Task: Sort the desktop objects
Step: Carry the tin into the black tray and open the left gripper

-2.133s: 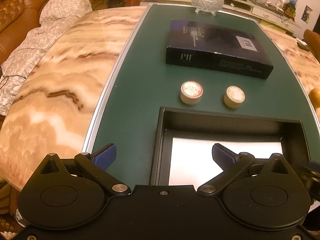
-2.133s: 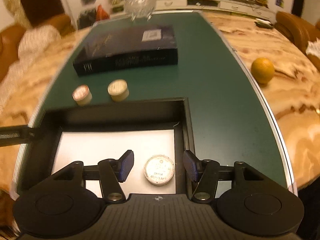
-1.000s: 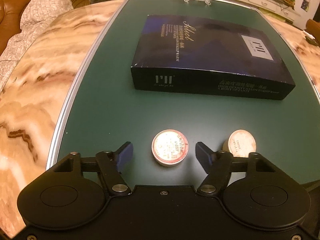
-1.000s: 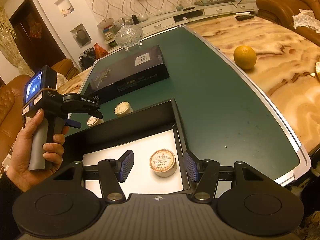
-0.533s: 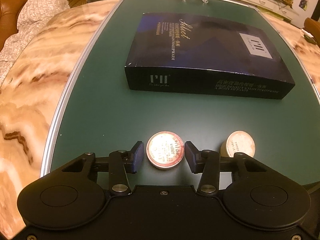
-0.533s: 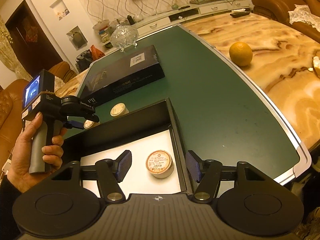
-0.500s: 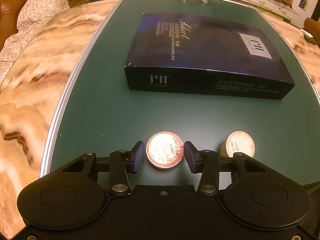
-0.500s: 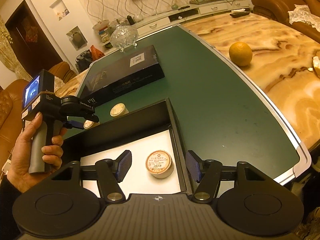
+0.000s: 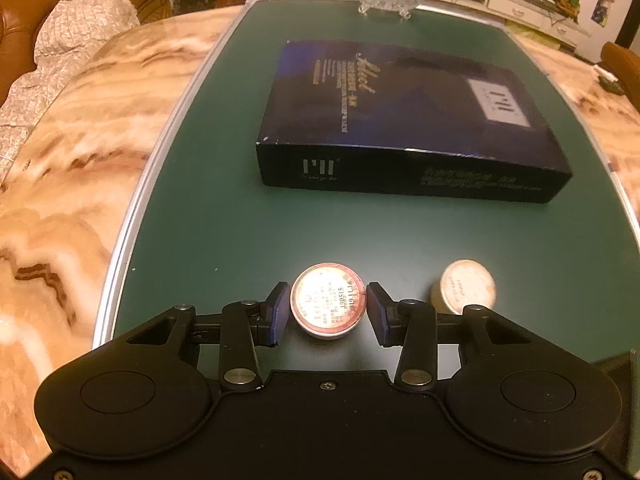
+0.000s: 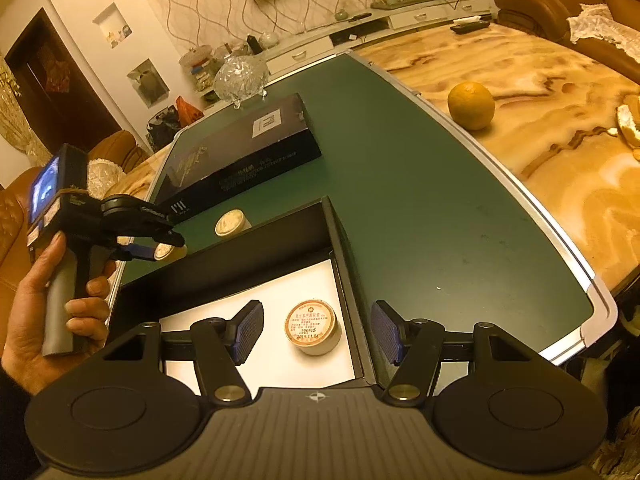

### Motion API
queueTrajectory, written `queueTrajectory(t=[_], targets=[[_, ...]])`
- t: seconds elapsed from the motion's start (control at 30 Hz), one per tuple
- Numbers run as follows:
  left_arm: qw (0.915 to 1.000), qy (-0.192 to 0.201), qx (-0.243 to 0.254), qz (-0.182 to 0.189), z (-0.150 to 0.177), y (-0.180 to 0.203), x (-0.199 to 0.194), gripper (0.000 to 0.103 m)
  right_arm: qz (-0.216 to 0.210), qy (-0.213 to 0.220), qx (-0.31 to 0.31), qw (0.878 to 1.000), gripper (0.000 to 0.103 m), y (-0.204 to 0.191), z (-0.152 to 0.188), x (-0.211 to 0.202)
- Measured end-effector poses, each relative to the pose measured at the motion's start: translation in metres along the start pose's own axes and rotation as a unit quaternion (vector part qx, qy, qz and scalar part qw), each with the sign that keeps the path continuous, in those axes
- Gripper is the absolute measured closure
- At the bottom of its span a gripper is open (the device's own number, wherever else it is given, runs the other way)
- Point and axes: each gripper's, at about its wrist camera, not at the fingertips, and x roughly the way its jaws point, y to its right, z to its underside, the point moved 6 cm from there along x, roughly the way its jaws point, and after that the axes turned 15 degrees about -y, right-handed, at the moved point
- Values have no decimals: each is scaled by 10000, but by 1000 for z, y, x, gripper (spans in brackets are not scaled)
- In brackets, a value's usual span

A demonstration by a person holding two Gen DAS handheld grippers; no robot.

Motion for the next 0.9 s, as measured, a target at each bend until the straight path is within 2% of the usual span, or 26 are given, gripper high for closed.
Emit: queueTrajectory(t=[0.2, 0.37, 0.6, 0.9], targets=[[9997, 194, 170, 29, 28, 1, -47, 62, -27, 116, 86, 9999, 40, 3, 4, -14], [9993, 92, 361, 25, 67, 5, -65, 62, -91, 176, 148, 9997, 40, 3, 12, -26], [9992, -274, 295, 56, 111, 1, -48, 62, -103, 174, 142, 9997, 40, 2, 26, -39], [9985, -532, 126, 43, 126, -7, -25, 62, -53, 222, 178, 9996, 39, 5, 31, -48]])
